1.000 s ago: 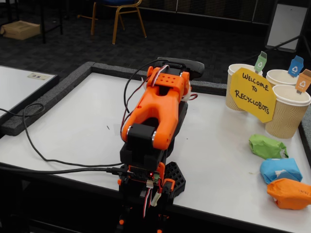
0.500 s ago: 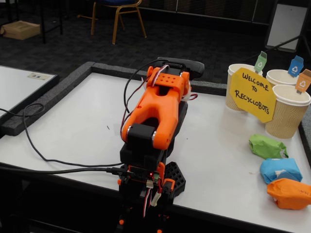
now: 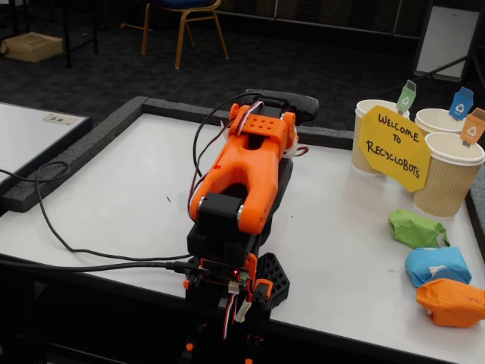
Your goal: Sort rubbish by color.
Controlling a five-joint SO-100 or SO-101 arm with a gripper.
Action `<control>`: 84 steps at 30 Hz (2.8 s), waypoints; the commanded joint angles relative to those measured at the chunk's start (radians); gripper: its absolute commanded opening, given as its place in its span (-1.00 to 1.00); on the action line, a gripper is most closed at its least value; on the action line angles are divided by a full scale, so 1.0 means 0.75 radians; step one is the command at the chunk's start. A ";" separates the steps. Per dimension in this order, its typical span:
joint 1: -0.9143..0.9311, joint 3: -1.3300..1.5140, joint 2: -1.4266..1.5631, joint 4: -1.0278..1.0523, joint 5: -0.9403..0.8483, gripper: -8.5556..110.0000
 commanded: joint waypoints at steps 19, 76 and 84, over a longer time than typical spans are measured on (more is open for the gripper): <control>0.018 -0.061 0.041 -0.002 0.018 -0.85; 0.037 -0.366 -0.180 -0.096 0.006 -0.73; 0.133 -0.751 -0.571 -0.162 0.004 -0.71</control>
